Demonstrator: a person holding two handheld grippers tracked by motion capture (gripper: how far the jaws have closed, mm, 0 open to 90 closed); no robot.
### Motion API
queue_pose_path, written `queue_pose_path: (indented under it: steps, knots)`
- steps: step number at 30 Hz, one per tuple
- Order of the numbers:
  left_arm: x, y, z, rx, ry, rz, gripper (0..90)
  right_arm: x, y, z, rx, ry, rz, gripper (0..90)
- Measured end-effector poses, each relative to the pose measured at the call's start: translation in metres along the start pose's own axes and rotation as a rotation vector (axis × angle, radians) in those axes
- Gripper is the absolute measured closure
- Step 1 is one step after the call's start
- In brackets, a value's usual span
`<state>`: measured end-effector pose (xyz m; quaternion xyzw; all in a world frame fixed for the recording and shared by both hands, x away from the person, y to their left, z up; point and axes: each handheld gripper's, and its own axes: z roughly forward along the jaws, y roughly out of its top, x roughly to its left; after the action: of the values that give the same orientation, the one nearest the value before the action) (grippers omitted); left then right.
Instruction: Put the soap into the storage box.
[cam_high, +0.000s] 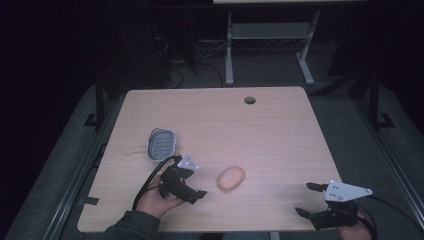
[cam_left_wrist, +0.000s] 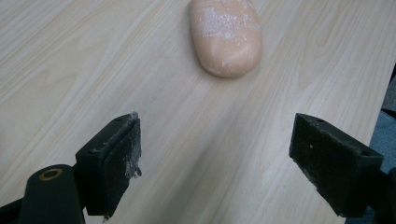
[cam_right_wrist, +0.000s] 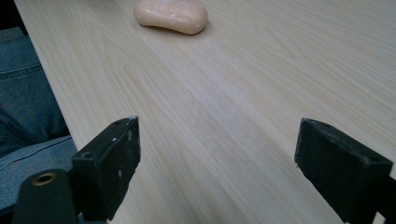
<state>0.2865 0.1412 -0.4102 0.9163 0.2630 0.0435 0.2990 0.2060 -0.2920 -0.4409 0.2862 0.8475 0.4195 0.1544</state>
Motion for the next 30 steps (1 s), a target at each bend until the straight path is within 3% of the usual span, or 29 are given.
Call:
queue_pose_path:
  steps: [18, 20, 30]
  knots:
    - [-0.005, 0.039, 0.031, 0.048, -0.027, 0.016, 16.2, 0.0, 0.0, 0.0, -0.013, 0.004, 0.001, 13.8]
    - [-0.005, 0.041, 0.033, 0.04, -0.029, 0.003, 16.1, 0.0, 0.001, 0.0, -0.015, 0.005, 0.001, 13.8]
    - [-0.011, 0.066, 0.056, 0.085, -0.045, 0.018, 16.2, 0.0, 0.001, -0.001, -0.019, 0.009, 0.001, 13.8]
